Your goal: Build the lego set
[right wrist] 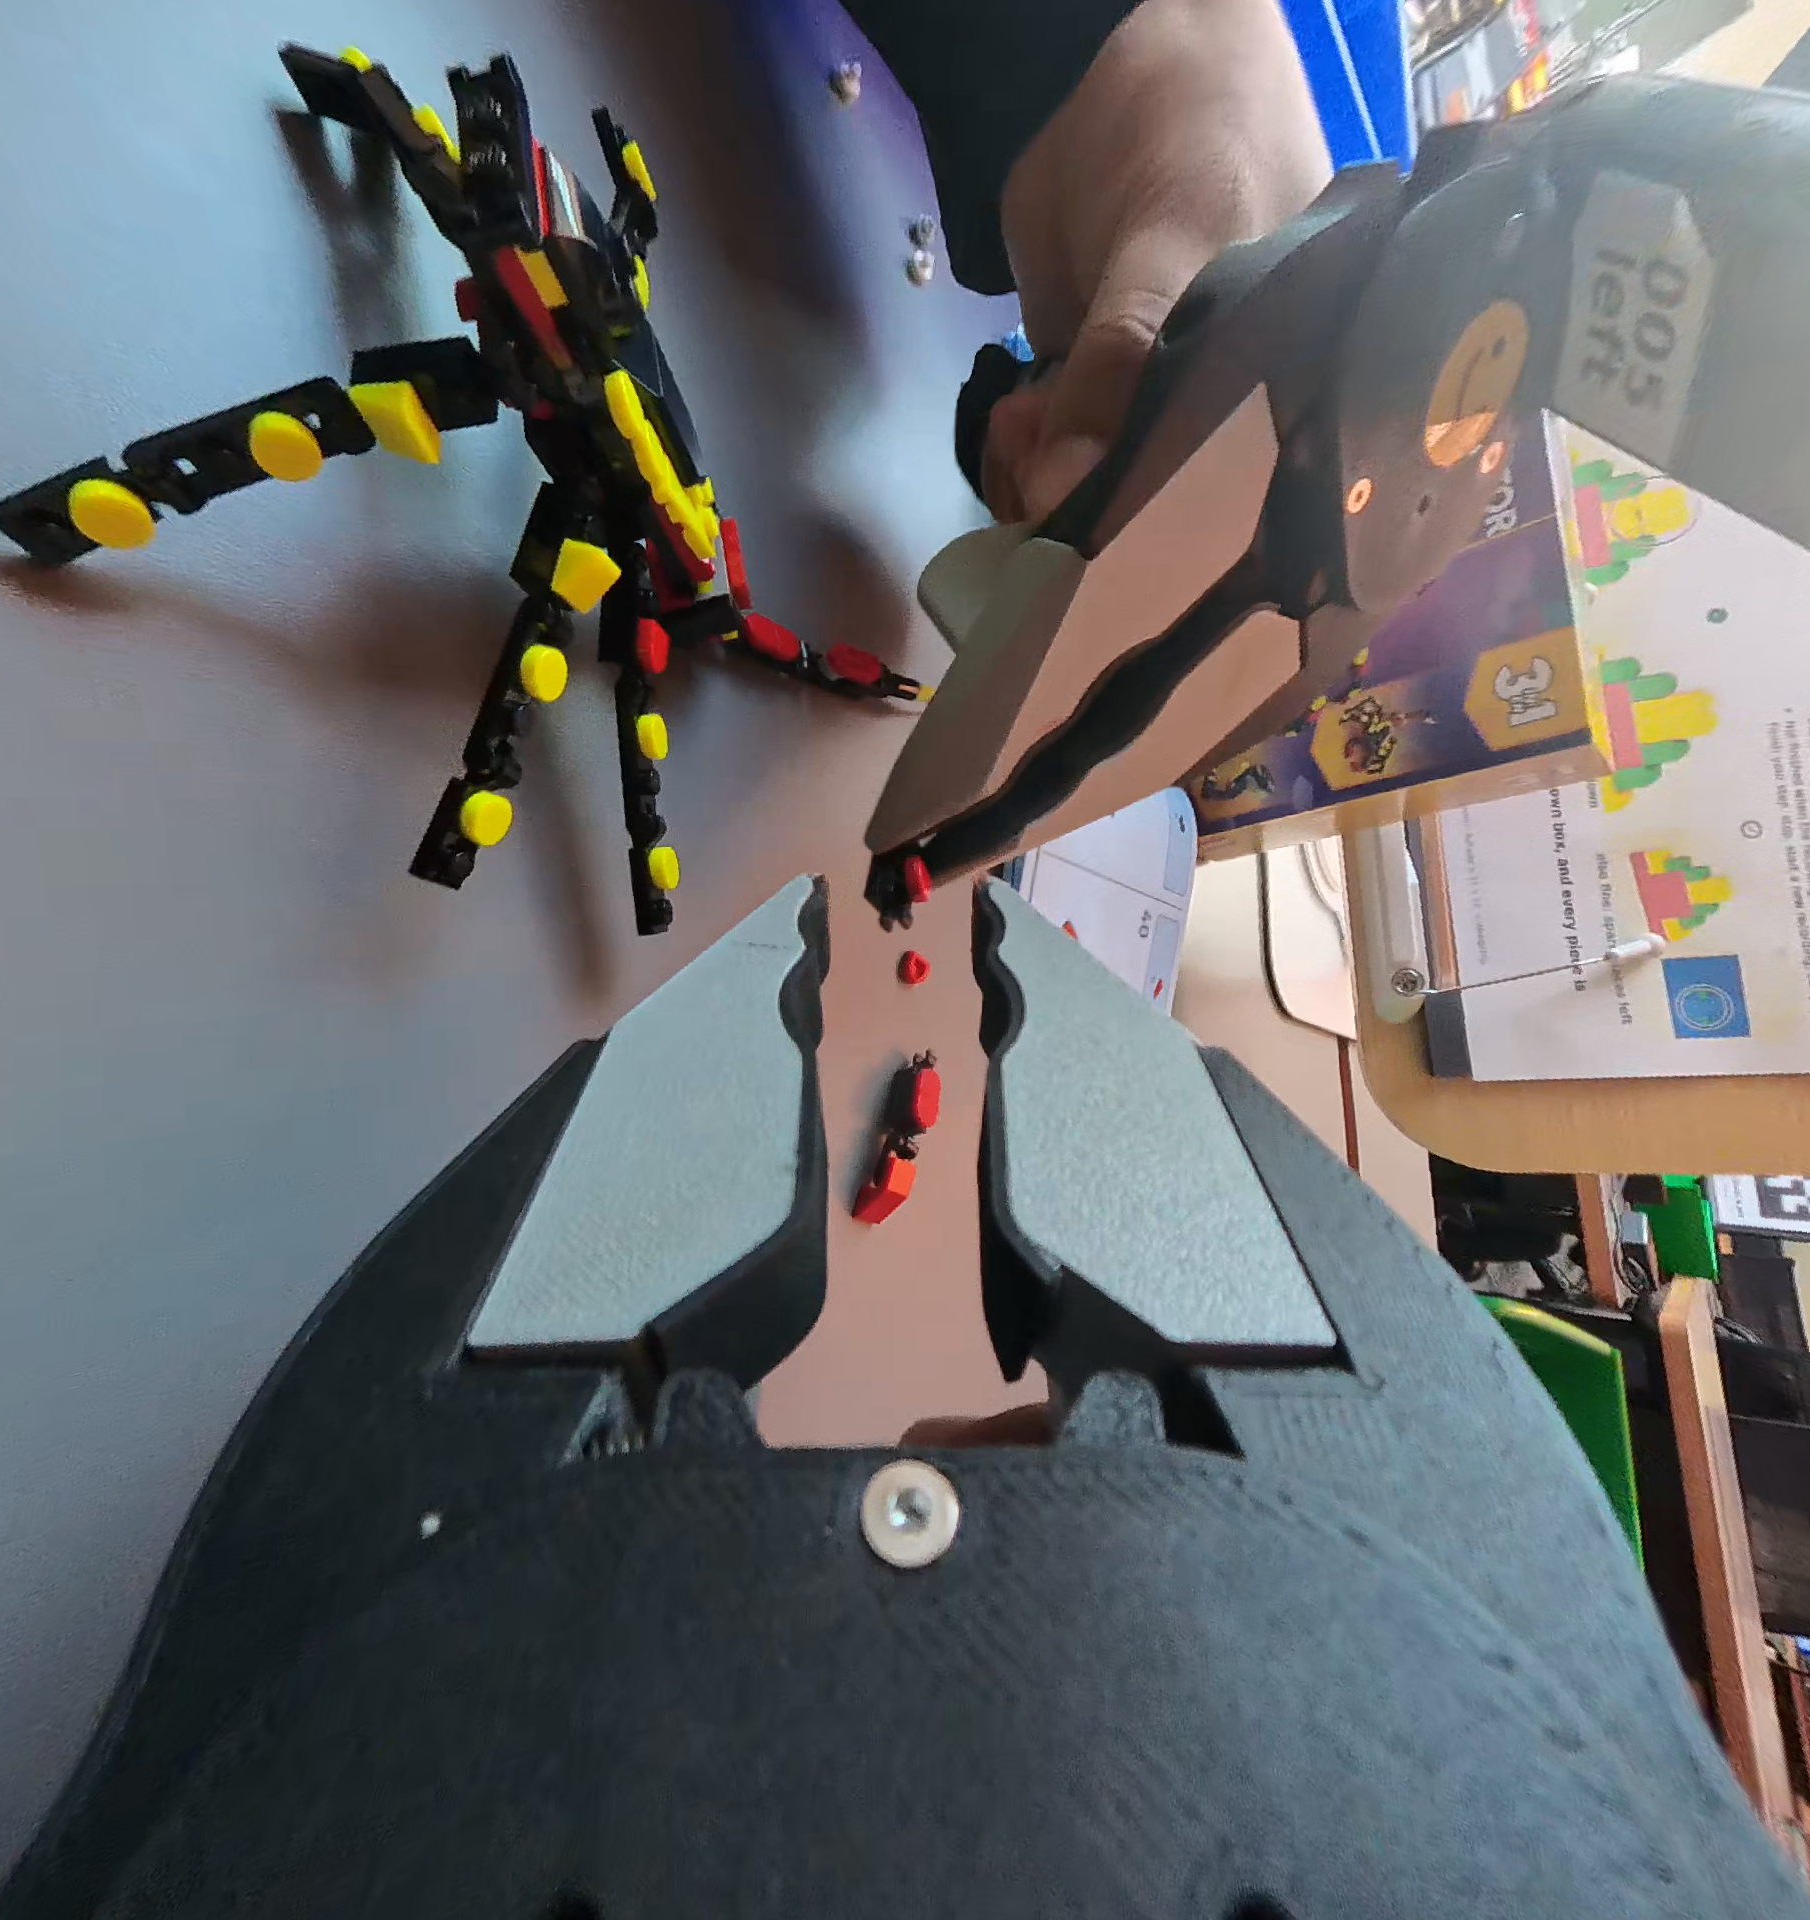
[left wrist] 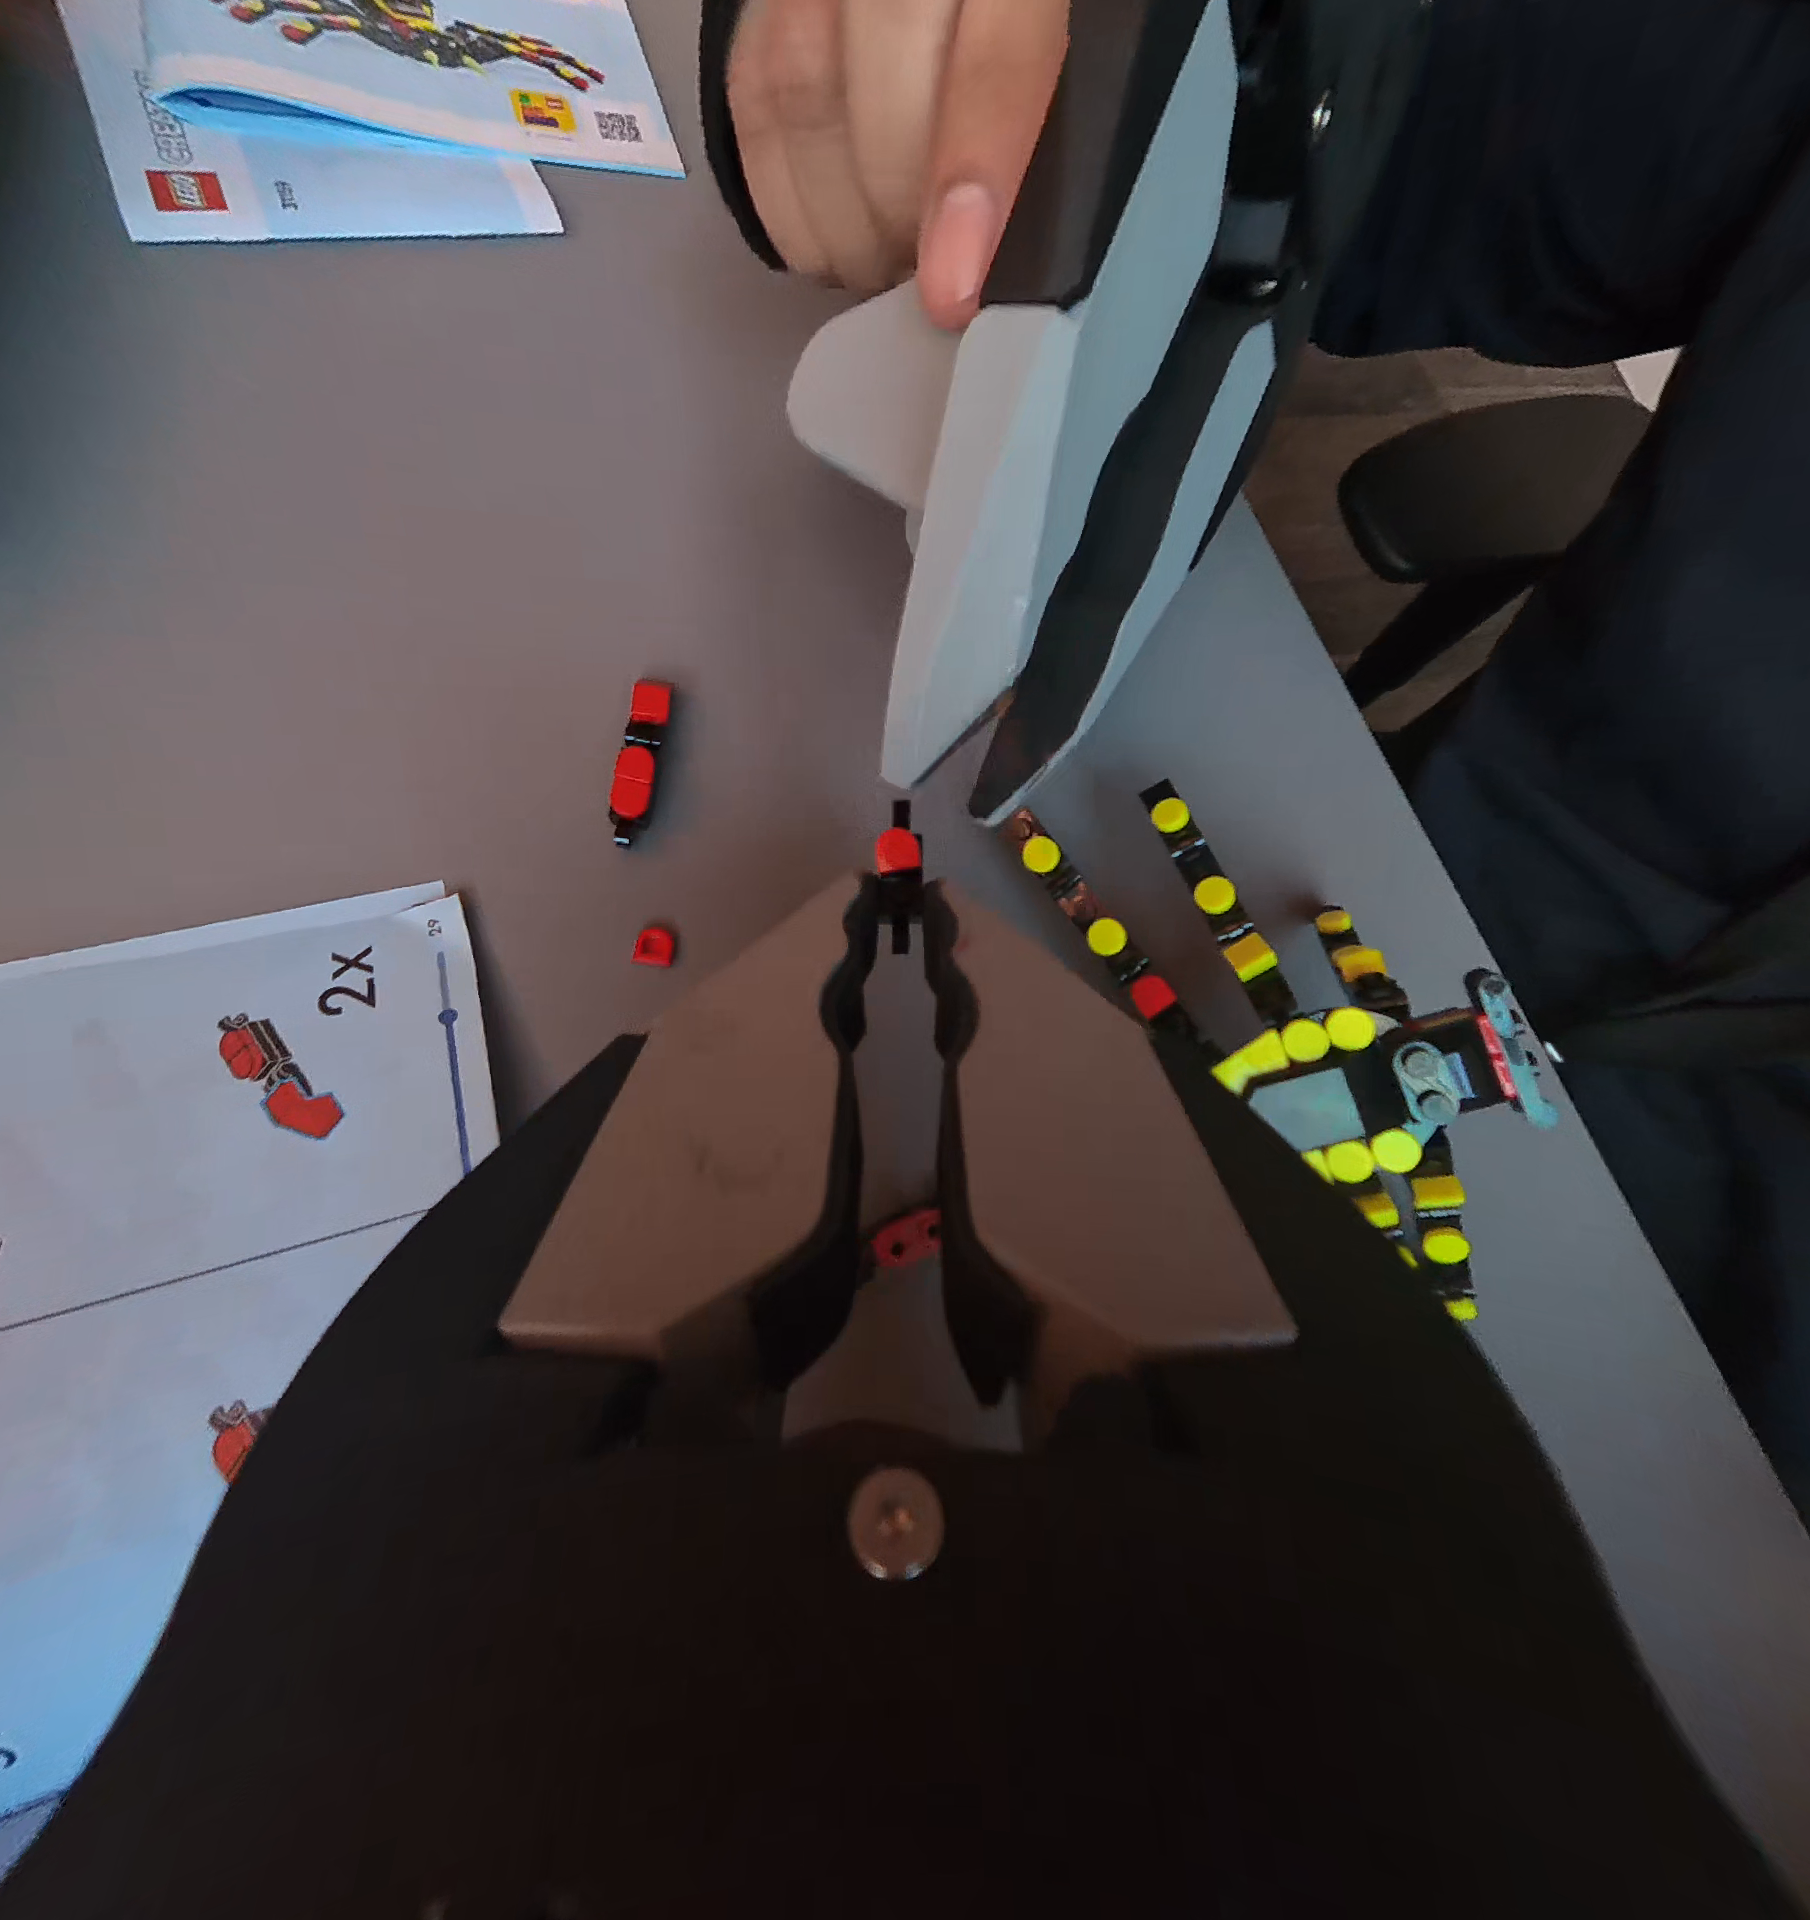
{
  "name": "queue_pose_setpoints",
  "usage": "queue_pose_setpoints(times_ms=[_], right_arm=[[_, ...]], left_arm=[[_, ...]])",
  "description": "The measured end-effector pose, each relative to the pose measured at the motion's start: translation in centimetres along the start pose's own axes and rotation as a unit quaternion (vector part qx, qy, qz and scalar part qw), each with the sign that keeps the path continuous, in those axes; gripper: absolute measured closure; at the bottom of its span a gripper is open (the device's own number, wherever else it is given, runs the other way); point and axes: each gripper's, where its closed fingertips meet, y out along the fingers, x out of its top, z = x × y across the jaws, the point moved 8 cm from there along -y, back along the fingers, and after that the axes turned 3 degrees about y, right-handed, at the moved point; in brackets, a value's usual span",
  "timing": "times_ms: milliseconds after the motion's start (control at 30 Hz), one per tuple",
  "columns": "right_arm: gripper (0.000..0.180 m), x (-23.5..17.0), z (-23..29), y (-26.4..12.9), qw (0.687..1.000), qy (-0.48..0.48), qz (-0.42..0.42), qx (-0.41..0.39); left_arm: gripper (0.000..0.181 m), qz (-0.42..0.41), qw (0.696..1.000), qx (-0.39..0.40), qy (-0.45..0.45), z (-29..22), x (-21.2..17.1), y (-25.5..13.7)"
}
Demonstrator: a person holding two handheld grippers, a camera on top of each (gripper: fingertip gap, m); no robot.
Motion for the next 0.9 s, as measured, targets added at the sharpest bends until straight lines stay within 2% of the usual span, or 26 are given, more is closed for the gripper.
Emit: queue_pose_setpoints(times_ms=[233, 367, 600, 900], right_arm=[[0.154, -0.2, 0.4, 0.2, 1.000, -0.021, 0.006, -0.012], [0.164, 0.1, 0.5, 0.4, 0.999, -0.035, -0.002, -0.016], [0.166, 0.5, 0.6, 0.4, 0.999, -0.046, -0.005, -0.027], [0.157, 1.0, 0.9, 0.5, 0.997, -0.070, -0.011, -0.026]], left_arm=[[0.175, -0.020, 0.999, -0.028, 0.018, -0.3, 0.4, -0.4], [0.175, -0.018, 0.999, -0.031, 0.038, -0.8, 0.6, -0.6], [0.175, -0.012, 0.998, -0.034, 0.045, -1.2, 0.7, -0.5], [0.175, 0.001, 0.998, -0.041, 0.041, -1.3, 0.5, -0.1]])
